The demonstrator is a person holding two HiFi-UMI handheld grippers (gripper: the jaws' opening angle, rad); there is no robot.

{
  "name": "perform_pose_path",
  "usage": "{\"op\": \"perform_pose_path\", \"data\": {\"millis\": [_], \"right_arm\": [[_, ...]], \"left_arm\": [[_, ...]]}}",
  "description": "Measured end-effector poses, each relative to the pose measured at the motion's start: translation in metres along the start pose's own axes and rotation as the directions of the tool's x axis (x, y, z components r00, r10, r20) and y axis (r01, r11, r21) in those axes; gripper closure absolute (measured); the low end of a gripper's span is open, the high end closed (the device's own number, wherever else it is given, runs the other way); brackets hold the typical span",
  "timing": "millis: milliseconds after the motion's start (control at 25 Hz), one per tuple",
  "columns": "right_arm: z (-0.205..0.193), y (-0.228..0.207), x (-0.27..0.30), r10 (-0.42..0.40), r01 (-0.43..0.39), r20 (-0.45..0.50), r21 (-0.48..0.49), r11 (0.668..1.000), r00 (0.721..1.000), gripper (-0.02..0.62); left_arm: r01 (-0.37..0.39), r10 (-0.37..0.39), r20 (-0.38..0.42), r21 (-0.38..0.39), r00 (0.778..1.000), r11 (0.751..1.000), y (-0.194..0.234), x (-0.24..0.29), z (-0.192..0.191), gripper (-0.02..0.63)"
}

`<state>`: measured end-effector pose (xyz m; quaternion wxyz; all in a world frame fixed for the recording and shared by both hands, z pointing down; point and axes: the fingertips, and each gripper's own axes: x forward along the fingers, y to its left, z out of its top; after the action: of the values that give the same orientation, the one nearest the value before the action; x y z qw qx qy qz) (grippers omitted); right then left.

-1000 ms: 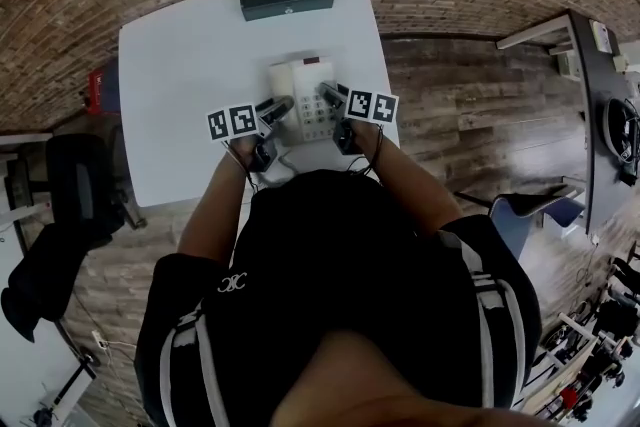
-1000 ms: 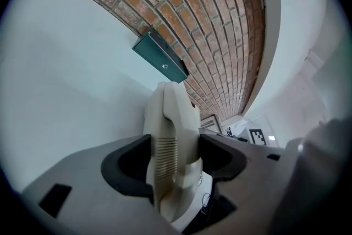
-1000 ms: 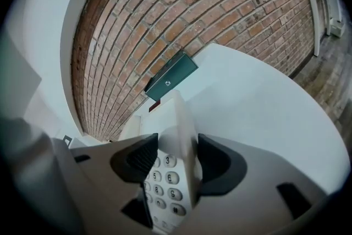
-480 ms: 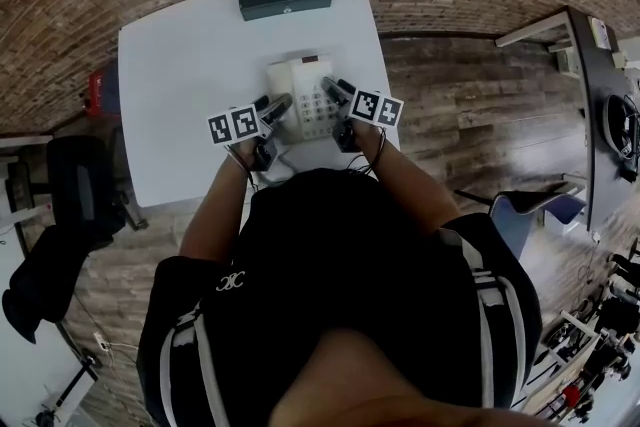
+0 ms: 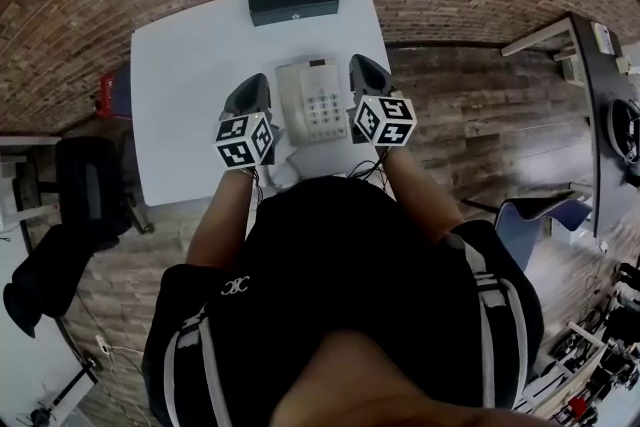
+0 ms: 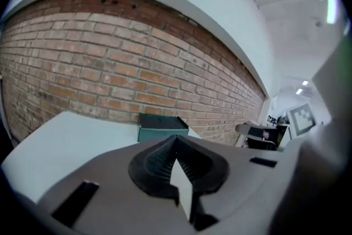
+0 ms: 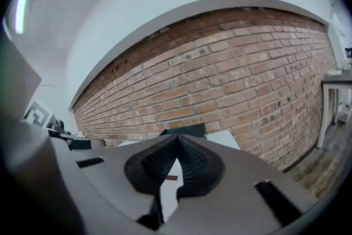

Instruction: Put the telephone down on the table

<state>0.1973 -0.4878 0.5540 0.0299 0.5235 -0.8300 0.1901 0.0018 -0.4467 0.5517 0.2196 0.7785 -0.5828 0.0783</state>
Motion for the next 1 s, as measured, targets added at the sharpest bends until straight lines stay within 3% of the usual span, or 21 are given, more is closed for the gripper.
{"op": "perform_pose_path", "data": {"millis": [200,480,1000], "right_arm": [[0.059,0.039,-0.015,0.042,-0.031,0.116,-0.097,0.995,0.992,0.597],[0.129,0.074,-0.054,0.069,-0.013,0.28,-0.196,0.98,0.958,0.597],[0.11,0.075,-0.065,0.069,-0.034,0.239,-0.151,0.988,0.969,0.597]], "left_arm": [[-0.067,0.051,0.138,0.118,0.989,0.991,-0.019,-0.025,0.06,0.604],[-0.11,0.076,0.245,0.128,0.967,0.986,-0.039,-0.067,0.109,0.603],[-0.103,0.073,0.242,0.114,0.968,0.988,-0.049,-0.087,0.108,0.603]]}}
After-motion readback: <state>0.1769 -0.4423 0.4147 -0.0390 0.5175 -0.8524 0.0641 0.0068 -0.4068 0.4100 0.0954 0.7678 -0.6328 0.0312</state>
